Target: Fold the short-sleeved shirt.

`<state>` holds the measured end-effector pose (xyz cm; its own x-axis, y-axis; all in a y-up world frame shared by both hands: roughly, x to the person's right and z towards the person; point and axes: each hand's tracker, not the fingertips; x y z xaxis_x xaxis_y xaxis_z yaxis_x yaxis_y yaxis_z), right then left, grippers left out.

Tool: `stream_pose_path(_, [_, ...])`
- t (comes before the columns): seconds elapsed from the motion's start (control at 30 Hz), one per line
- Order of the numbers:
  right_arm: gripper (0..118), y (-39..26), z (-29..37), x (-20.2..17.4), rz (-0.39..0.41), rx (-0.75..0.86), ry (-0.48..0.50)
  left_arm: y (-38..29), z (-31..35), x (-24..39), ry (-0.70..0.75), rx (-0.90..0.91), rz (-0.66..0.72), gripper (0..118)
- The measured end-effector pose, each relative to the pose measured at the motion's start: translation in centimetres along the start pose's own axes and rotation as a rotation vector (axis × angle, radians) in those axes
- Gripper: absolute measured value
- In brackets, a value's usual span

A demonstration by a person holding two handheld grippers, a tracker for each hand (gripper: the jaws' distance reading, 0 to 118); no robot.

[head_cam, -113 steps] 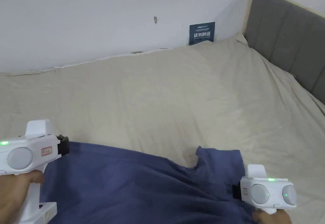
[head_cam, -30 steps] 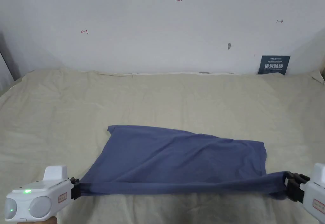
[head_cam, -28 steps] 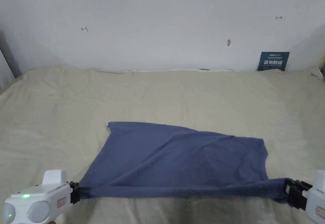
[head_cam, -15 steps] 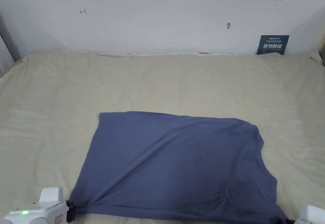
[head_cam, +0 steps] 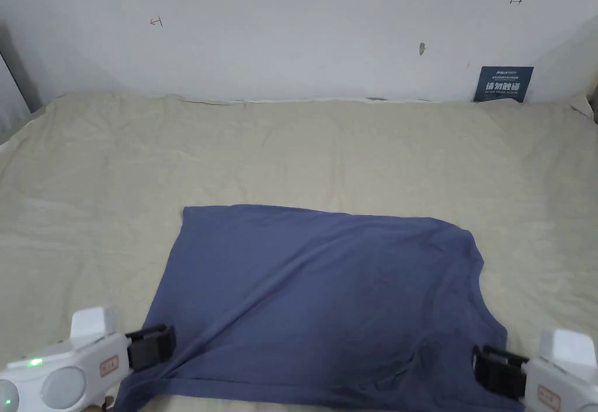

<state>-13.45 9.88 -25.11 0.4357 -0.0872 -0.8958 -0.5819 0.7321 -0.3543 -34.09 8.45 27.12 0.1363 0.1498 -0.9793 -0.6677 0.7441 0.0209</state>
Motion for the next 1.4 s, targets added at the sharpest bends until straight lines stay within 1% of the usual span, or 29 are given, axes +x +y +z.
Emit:
stream_pose_path(0.1, [107,3.6,3.0,-2.1,0.028,0.146,0.027,3.0,2.4,2.1,-0.043,0.128,-0.019,118])
stream_pose_path(0.17, [107,5.3,5.0,-3.2,0.051,0.239,0.062,4.7,4.2,3.8,-0.047,0.231,-0.047,118])
stream_pose_path(0.23, [107,6.7,6.7,-4.3,0.062,0.332,0.05,6.0,5.7,5.2,-0.032,0.334,-0.076,118])
stream_pose_path(0.3, [103,7.5,8.2,-5.4,0.098,0.414,0.049,6.8,6.2,5.9,-0.015,0.417,-0.103,116])
stream_pose_path(0.33, [99,7.8,8.9,-5.9,0.109,0.45,0.043,7.2,6.5,6.3,-0.012,0.453,-0.109,114])
stream_pose_path(0.4, [83,8.0,9.9,-6.8,0.123,0.508,0.015,7.5,7.3,7.1,-0.012,0.509,-0.129,97])
stream_pose_path(0.43, [73,8.0,10.2,-7.2,0.133,0.532,0.008,7.6,8.3,8.2,-0.021,0.539,-0.14,83])
stream_pose_path(0.5, [34,7.9,10.6,-7.8,0.155,0.56,-0.007,7.6,8.7,8.7,-0.037,0.557,-0.149,26])
stream_pose_path(0.53, [12,7.8,10.7,-8.0,0.161,0.573,-0.02,7.5,8.7,9.0,-0.037,0.568,-0.153,4])
stream_pose_path(0.57, [2,7.6,10.6,-8.2,0.169,0.584,-0.036,7.4,8.7,9.4,-0.031,0.575,-0.154,0])
stream_pose_path(0.67, [1,7.5,10.4,-8.2,0.169,0.581,-0.043,7.2,8.5,9.3,-0.059,0.566,-0.177,0])
stream_pose_path(0.93, [1,7.5,9.8,-7.7,0.169,0.566,-0.051,6.2,7.1,9.4,-0.056,0.504,-0.207,0])
stream_pose_path(0.97, [1,7.5,9.8,-7.7,0.167,0.563,-0.051,6.1,6.9,9.2,-0.052,0.471,-0.205,0])
stream_pose_path(1.1, [1,7.3,9.5,-7.5,0.169,0.548,-0.039,4.7,4.6,6.6,-0.095,0.283,-0.117,0])
stream_pose_path(1.2, [1,7.1,9.0,-7.5,0.169,0.525,-0.032,2.6,3.1,4.4,-0.07,0.18,-0.13,0])
stream_pose_path(1.27, [1,6.8,8.6,-7.5,0.17,0.51,-0.022,1.3,3.2,3.1,-0.086,0.093,-0.094,0])
stream_pose_path(1.33, [1,6.6,8.1,-7.7,0.175,0.493,-0.025,0.0,2.5,1.6,-0.064,0.039,-0.065,3])
stream_pose_path(1.37, [1,6.5,7.8,-7.7,0.173,0.483,-0.021,-0.5,2.5,1.2,-0.061,0.008,-0.071,15])
stream_pose_path(1.4, [1,6.4,7.6,-7.7,0.17,0.474,-0.014,-1.1,2.3,0.8,-0.037,-0.011,-0.077,33])
